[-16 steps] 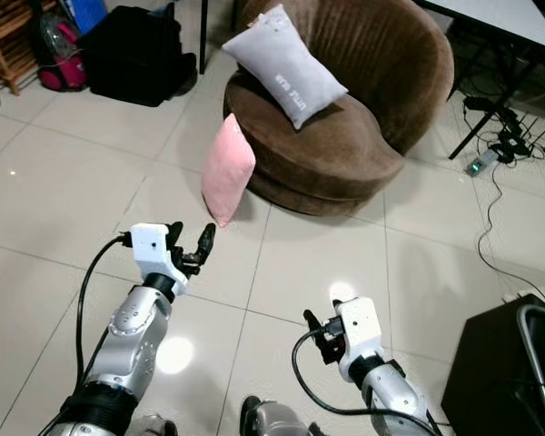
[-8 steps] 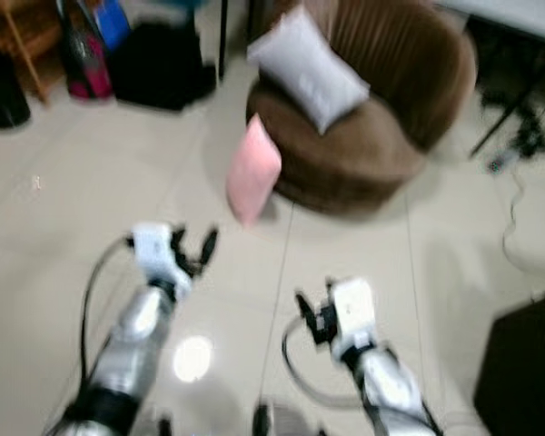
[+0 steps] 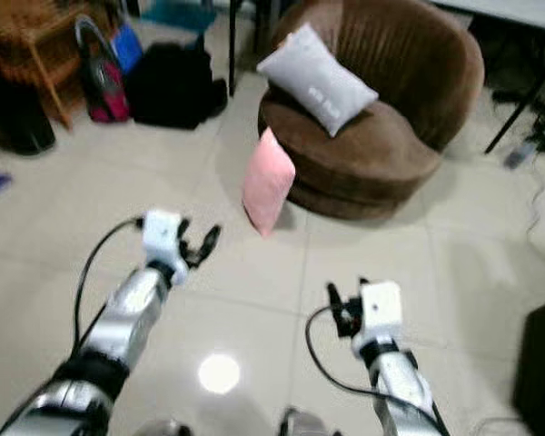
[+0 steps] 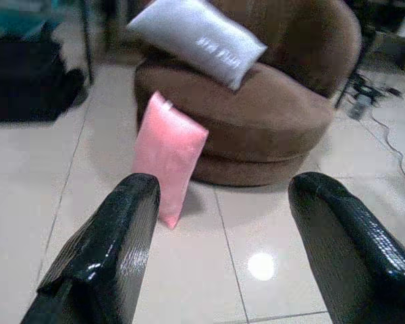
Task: Move the pillow to the sofa from floor
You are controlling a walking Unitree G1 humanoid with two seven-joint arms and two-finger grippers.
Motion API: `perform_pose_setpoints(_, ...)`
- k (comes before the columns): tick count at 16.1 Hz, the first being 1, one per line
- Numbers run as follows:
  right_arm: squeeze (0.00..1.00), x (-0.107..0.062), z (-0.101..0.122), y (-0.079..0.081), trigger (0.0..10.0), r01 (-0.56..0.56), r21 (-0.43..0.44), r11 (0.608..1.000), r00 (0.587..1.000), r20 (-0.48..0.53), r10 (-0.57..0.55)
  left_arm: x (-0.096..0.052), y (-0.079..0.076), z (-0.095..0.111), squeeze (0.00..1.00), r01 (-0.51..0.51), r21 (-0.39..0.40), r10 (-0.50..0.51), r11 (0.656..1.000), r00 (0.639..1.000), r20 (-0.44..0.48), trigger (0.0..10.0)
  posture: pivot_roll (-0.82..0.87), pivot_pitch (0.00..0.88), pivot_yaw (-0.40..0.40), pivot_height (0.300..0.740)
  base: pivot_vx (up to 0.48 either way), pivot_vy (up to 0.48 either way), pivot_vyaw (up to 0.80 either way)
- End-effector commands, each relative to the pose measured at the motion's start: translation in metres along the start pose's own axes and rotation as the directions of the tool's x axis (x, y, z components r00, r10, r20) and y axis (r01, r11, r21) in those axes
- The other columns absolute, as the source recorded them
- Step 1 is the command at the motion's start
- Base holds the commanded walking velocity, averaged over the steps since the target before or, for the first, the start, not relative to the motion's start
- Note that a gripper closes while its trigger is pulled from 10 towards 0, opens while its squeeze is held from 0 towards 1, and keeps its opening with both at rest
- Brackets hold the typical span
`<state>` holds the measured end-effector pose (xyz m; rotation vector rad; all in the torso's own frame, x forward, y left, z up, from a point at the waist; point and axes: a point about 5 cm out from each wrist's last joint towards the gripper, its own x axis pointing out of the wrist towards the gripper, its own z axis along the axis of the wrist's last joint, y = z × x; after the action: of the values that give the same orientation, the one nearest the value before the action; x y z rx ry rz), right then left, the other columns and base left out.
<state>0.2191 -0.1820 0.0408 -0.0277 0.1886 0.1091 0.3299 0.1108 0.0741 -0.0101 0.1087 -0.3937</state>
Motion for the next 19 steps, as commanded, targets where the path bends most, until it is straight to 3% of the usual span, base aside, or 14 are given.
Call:
perform_pose_setpoints(1,0.00,-0.005,-0.003,-0.007,10.0,0.057,0.018,0.998,0.998,0.009,-0.057,0.004,-0.009,-0.003,0.00,0.059,0.022,-0.059,0.998,0.998,-0.032,10.0,-0.26,0.060,0.029,0.740,0.000,0.000,0.00)
perform_pose_setpoints(3,0.00,-0.010,-0.010,-0.014,10.0,0.118,0.030,0.993,0.993,0.010,-0.119,0.012,-0.017,0.000,0.00,0.107,0.015,-0.106,0.994,0.993,-0.045,10.0,-0.32,0.051,0.066,0.740,0.000,0.000,0.00)
perform_pose_setpoints(5,0.00,-0.022,-0.023,-0.020,10.0,0.208,0.054,0.977,0.978,-0.006,-0.208,0.023,-0.041,0.005,0.00,0.214,0.040,-0.212,0.976,0.976,-0.053,10.0,-0.39,0.044,0.103,0.740,0.000,0.000,0.00)
perform_pose_setpoints(9,0.00,-0.022,-0.026,-0.021,10.0,0.243,0.063,0.968,0.970,0.011,-0.244,0.030,-0.054,0.010,0.00,0.269,0.043,-0.266,0.962,0.962,-0.055,10.0,-0.43,0.031,0.136,0.740,0.000,0.000,0.00)
perform_pose_setpoints(15,0.00,-0.019,-0.028,-0.017,10.0,0.248,0.072,0.966,0.968,0.027,-0.251,0.031,-0.052,0.010,0.00,0.278,0.035,-0.276,0.960,0.960,-0.057,10.0,-0.43,0.038,0.155,0.740,0.000,0.000,0.00)
perform_pose_setpoints(19,0.00,-0.019,-0.031,-0.013,10.0,0.240,0.077,0.968,0.970,0.025,-0.243,0.031,-0.053,0.010,0.00,0.296,-0.006,-0.296,0.955,0.954,-0.052,10.0,-0.43,0.036,0.156,0.740,0.000,0.436,0.00)
